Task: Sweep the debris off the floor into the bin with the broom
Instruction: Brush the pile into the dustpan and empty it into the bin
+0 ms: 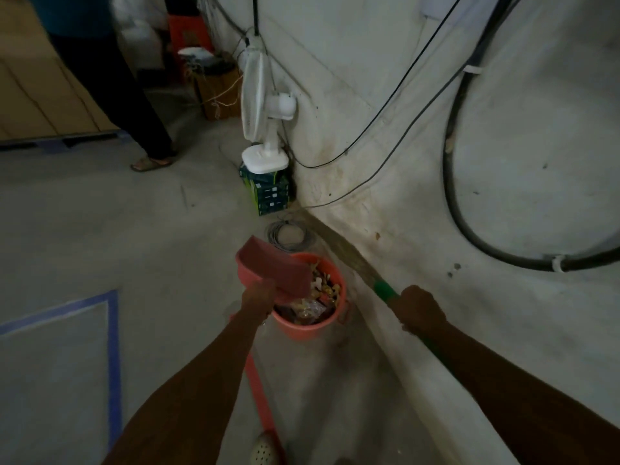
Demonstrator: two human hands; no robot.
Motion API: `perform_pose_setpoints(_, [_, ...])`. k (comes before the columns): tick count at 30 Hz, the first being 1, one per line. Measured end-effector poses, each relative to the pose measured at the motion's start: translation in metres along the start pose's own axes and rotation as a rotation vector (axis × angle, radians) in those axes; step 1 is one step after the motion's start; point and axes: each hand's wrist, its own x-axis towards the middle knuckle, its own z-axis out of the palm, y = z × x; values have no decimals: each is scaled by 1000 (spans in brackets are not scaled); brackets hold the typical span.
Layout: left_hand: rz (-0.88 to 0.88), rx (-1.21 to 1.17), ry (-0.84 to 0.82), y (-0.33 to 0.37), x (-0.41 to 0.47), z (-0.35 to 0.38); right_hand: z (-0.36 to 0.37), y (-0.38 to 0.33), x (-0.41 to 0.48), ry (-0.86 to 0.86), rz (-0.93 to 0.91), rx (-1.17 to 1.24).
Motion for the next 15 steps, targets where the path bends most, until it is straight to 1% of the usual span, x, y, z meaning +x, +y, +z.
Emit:
perform_pose_setpoints(2, [27, 43, 106, -20, -17, -1, 15, 12, 3, -96, 31, 196])
perform_pose_setpoints(4, [48, 2, 180, -33, -38, -6, 27, 19, 5, -161, 62, 290])
perform_pose_setpoints(8, [17, -37, 232, -58, -58, -36, 48, 15, 4, -287, 91, 402])
perform_pose_setpoints(11, [-3, -71, 256, -62, -55, -75, 68, -10, 8, -375, 104, 483])
perform_pose_setpoints(13, [-21, -83, 281, -61, -40, -104, 92, -31, 20, -424, 86, 534])
perform_pose_setpoints(15, [-28, -75, 291, -56, -18, -135, 133, -51, 57, -430, 21, 563])
